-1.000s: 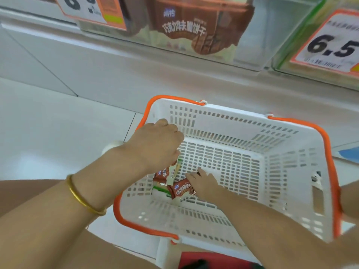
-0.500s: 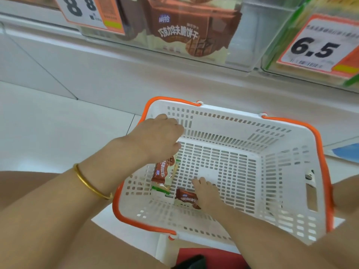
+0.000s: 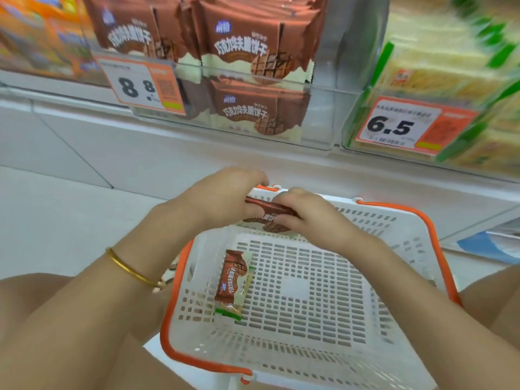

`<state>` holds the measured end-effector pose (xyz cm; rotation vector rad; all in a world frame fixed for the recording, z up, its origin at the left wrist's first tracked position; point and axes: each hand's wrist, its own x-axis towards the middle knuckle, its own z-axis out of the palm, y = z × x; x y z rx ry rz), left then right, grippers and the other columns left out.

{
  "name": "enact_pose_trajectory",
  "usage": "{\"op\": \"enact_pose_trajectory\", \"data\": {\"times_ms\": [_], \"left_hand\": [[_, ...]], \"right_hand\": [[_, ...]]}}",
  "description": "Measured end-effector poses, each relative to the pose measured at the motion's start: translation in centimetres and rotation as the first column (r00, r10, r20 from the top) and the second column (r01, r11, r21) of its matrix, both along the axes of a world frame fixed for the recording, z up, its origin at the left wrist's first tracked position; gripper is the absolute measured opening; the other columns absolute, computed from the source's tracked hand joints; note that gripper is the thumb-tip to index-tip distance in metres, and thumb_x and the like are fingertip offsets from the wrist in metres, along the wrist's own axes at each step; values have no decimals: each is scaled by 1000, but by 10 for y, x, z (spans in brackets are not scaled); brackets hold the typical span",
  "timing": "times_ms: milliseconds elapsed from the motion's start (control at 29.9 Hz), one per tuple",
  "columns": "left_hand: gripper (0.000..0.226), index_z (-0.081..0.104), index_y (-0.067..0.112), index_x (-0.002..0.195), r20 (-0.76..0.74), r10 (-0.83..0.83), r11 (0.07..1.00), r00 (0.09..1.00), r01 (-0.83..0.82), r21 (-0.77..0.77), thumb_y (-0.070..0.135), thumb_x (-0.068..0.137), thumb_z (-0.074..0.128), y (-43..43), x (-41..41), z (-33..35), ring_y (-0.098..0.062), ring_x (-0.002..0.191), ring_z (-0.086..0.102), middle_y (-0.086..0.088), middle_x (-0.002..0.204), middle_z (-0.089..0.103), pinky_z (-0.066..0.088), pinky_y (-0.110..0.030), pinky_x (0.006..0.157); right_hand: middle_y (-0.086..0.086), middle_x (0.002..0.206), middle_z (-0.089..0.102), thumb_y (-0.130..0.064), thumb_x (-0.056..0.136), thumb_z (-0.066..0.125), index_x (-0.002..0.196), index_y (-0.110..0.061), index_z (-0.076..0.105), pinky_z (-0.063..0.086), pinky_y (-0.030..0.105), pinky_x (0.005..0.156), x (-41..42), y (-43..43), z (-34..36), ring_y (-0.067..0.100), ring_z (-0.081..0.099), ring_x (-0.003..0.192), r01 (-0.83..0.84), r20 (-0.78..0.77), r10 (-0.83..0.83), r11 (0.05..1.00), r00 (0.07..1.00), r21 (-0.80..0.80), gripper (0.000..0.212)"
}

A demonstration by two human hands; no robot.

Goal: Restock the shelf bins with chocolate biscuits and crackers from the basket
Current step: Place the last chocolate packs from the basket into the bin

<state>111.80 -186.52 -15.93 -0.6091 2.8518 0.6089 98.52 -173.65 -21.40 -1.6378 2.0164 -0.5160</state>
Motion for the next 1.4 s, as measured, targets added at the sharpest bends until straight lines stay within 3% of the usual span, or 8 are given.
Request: {"op": "enact_pose_trajectory", "data": {"times_ms": [134, 334, 568, 735, 969, 1069, 1170, 1404], "left_hand": [[13, 65, 22, 91, -505, 161, 987, 848, -132, 93, 16, 81, 71, -15, 1, 57, 8, 75, 52, 15, 81, 57, 36, -6, 66], [46, 49, 9, 127, -910, 120, 944, 397, -328, -19, 9, 82, 61, -30, 5, 96, -16, 118, 46, 2, 121, 42, 46, -32, 97], [52, 51, 3, 130, -790, 136, 880, 598, -440, -182, -5, 79, 54, -39, -1, 73, -27, 119, 44, -17, 127, 45, 27, -16, 103], [47, 55, 2, 127, -669, 132, 906, 732, -363, -219, -3, 80, 51, -38, 1, 60, -34, 127, 43, -18, 137, 44, 38, -52, 103], [37, 61, 6, 118, -664, 64, 899, 745, -332, -287, 4, 82, 51, -30, 21, 57, -29, 113, 48, -9, 121, 55, 32, -29, 96], [31, 57, 14, 123, -422, 103, 942, 901, -225, -250, 16, 93, 50, -23, 34, 48, -24, 117, 46, -2, 121, 55, 35, -30, 96], [39, 45, 24, 136, 48, 83, 973, 995, -70, -219, 31, 98, 46, -19, 46, 24, -15, 128, 37, 5, 138, 45, 35, -31, 104], [37, 43, 24, 135, 406, -14, 986, 914, 80, -146, 33, 99, 40, -16, 61, -15, -19, 121, 45, 2, 134, 46, 41, -38, 98]], "right_hand": [[-2, 100, 63, -25, 87, 65, 111, -20, 61, 46, 39, 78, 1, -9, 83, 20, 59, 93, 123, -92, -179, 894, 980, -431, 25], [-7, 110, 64, -29, 86, 60, 113, -23, 62, 48, 33, 82, -1, -47, 166, 13, 58, 102, 66, -252, -386, 647, 887, -760, 28], [2, 114, 52, -31, 90, 59, 115, -21, 60, 41, 36, 74, -13, -86, 156, 25, 45, 111, 86, -481, -475, 771, 737, -631, 27], [7, 100, 57, -31, 82, 67, 103, -17, 69, 36, 38, 72, -14, -92, 144, 32, 49, 96, 27, -516, -568, 689, 641, -724, 26], [12, 99, 61, -7, 83, 64, 104, -7, 67, 36, 33, 77, 4, -45, 114, 31, 54, 91, 22, -230, -565, 403, 792, -915, 22], [10, 95, 60, 2, 80, 60, 100, -6, 66, 44, 37, 73, 30, -36, 39, 30, 55, 89, 87, -205, -356, 654, 912, -751, 22], [9, 116, 56, -3, 88, 54, 119, -12, 60, 48, 42, 83, 47, -38, -53, 29, 54, 107, 97, -160, -131, 974, 978, -206, 33], [16, 140, 39, -17, 86, 58, 146, -13, 27, 40, 39, 100, 71, -48, -199, 35, 40, 129, 5, 105, -58, 893, 993, 450, 67]]}}
